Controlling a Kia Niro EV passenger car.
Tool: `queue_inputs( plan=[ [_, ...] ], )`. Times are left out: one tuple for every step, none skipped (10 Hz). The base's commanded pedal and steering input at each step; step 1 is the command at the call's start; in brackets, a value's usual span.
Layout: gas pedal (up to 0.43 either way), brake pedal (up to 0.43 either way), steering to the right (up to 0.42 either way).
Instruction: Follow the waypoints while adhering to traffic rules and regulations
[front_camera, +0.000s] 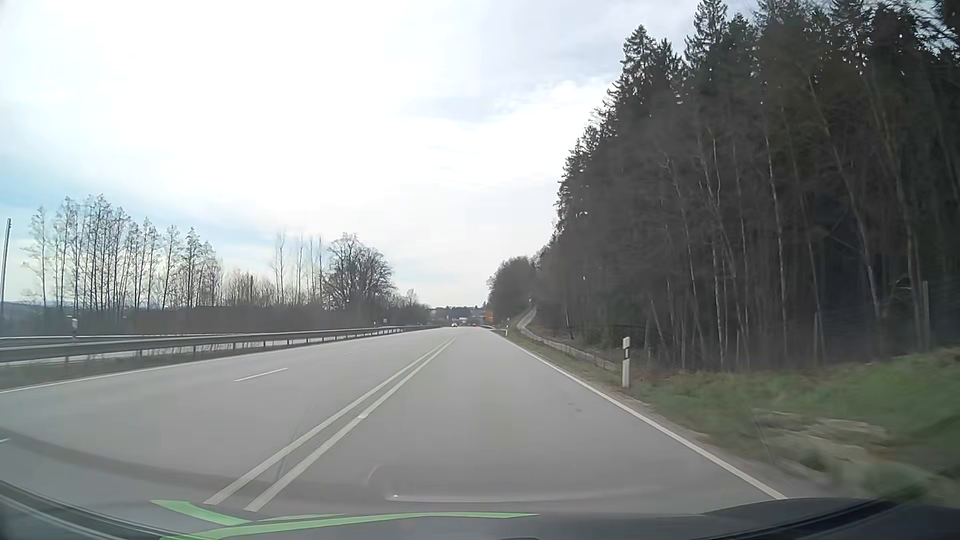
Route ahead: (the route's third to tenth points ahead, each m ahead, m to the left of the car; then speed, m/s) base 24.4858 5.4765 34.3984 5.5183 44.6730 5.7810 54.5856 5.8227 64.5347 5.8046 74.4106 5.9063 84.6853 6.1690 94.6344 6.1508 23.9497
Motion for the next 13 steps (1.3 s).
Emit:
queue_inputs(
  plan=[
    [0.228,0.000,0.001],
    [0.228,0.000,0.001],
    [0.228,0.000,0.002],
    [0.228,0.000,0.003],
    [0.228,0.000,0.003],
    [0.228,0.000,0.003],
    [0.228,0.000,0.003],
    [0.228,0.000,0.003],
    [0.228,0.000,0.003],
    [0.228,0.000,0.003],
    [0.228,0.000,0.003],
    [0.228,0.000,0.003],
    [0.228,0.000,0.003]
  ],
)
